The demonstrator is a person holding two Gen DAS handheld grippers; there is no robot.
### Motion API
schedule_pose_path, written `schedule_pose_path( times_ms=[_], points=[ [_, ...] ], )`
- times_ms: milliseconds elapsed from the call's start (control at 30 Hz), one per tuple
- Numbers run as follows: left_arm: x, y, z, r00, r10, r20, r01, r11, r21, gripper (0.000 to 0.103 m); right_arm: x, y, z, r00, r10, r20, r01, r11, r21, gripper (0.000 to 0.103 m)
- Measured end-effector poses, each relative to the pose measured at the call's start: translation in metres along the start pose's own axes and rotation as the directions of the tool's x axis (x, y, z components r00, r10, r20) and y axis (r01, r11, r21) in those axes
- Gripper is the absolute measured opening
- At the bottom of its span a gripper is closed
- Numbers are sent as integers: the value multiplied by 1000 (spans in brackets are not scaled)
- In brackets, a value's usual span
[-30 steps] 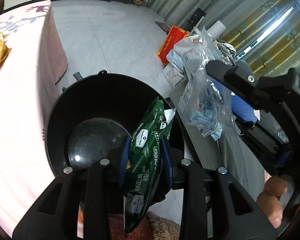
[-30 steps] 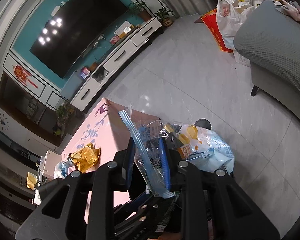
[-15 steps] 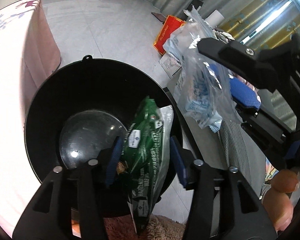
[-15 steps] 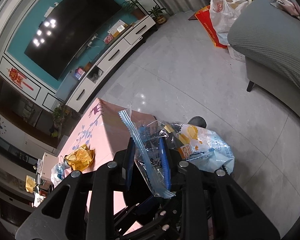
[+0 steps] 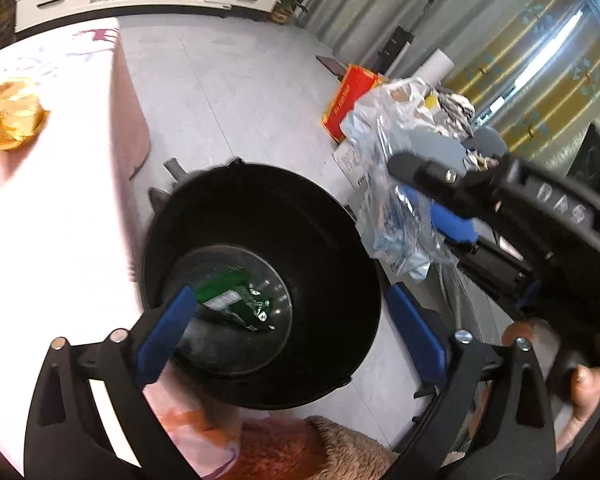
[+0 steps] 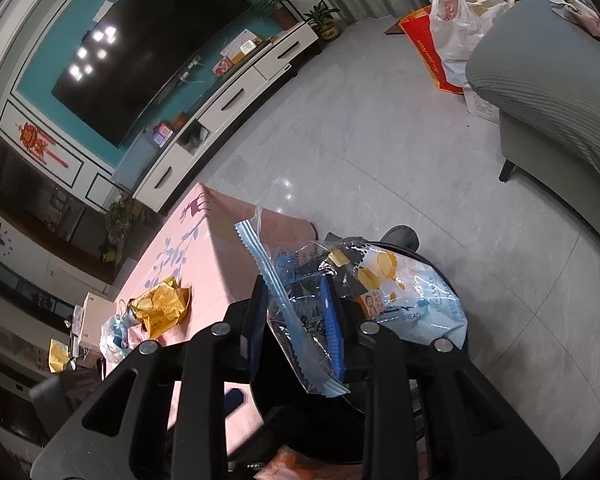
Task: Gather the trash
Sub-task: 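Open the right tool to drop the clear bag into the bin, then return to the table and grasp the yellow chip bag with the right tool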
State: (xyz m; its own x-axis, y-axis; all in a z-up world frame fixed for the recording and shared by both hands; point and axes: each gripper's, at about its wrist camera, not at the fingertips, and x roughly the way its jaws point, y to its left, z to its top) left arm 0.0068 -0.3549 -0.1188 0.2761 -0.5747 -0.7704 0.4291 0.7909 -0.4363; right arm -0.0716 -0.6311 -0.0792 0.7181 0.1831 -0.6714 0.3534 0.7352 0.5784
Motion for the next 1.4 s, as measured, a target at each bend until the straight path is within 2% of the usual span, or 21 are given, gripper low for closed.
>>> schedule_pose_path(
  times_ms=[67, 167, 200, 233, 300, 400, 500, 600, 733, 767, 833, 900, 1000, 1033, 1100, 1233, 1400],
  points=[
    [-13, 10, 2, 999, 21, 27, -20, 1000, -19, 100, 3, 2, -1, 1000, 4, -8, -4, 1000, -4, 29],
    [-31, 28, 4, 997, 51, 52, -48, 997, -53, 100, 7, 6, -2, 1000, -1, -25, 1, 1000, -13, 37],
    [-36, 33, 5, 997, 58, 58, -55, 996, -64, 100, 10, 7, -3, 999, -5, -38, 4, 1000, -19, 42],
    [-45, 41, 6, 995, 71, 69, -65, 994, -83, 100, 12, 9, -4, 999, -7, -54, 6, 1000, -24, 53],
    [-58, 55, 7, 992, 92, 91, -81, 990, -115, 100, 17, 13, -6, 997, -9, -76, 6, 999, -32, 68],
    [-75, 76, 3, 987, 120, 111, -104, 985, -140, 100, 20, 20, -10, 997, -16, -74, 13, 999, -52, 75],
    [-93, 100, 4, 976, 185, 115, -166, 973, -160, 100, 20, 27, -14, 998, -25, -55, 21, 998, -66, 80],
    [-116, 130, 1, 951, 279, 137, -254, 951, -174, 100, 22, 37, -17, 997, -71, -20, 69, 993, -94, 83],
    [-145, 184, -5, 893, 426, 145, -385, 890, -243, 100, 31, 54, -23, 990, -138, 29, 141, 978, -156, 87],
    [-152, 200, -8, 884, 442, 151, -393, 879, -272, 100, 34, 59, -26, 989, -142, 36, 146, 975, -167, 87],
    [-164, 231, -15, 877, 451, 164, -378, 860, -344, 100, 41, 68, -29, 990, -134, 46, 140, 973, -186, 88],
    [-172, 261, -23, 870, 471, 149, -376, 826, -420, 100, 48, 78, -35, 990, -131, 46, 137, 969, -203, 88],
    [-186, 304, -30, 872, 471, 131, -351, 790, -503, 100, 60, 99, -46, 993, -104, 51, 113, 960, -255, 88],
    [-192, 319, -35, 874, 468, 130, -330, 768, -548, 100, 65, 107, -51, 994, -93, 51, 103, 955, -278, 88],
    [-198, 335, -41, 880, 460, 118, -314, 750, -583, 100, 75, 121, -62, 997, -73, 41, 82, 946, -313, 88],
    [-204, 354, -47, 905, 411, 112, -262, 744, -615, 100, 89, 147, -81, 1000, -7, -22, -2, 929, -370, 88],
    [-213, 371, -55, 907, 407, 110, -242, 716, -655, 100, 108, 180, -100, 994, 23, -107, -67, 899, -433, 88]
  ],
)
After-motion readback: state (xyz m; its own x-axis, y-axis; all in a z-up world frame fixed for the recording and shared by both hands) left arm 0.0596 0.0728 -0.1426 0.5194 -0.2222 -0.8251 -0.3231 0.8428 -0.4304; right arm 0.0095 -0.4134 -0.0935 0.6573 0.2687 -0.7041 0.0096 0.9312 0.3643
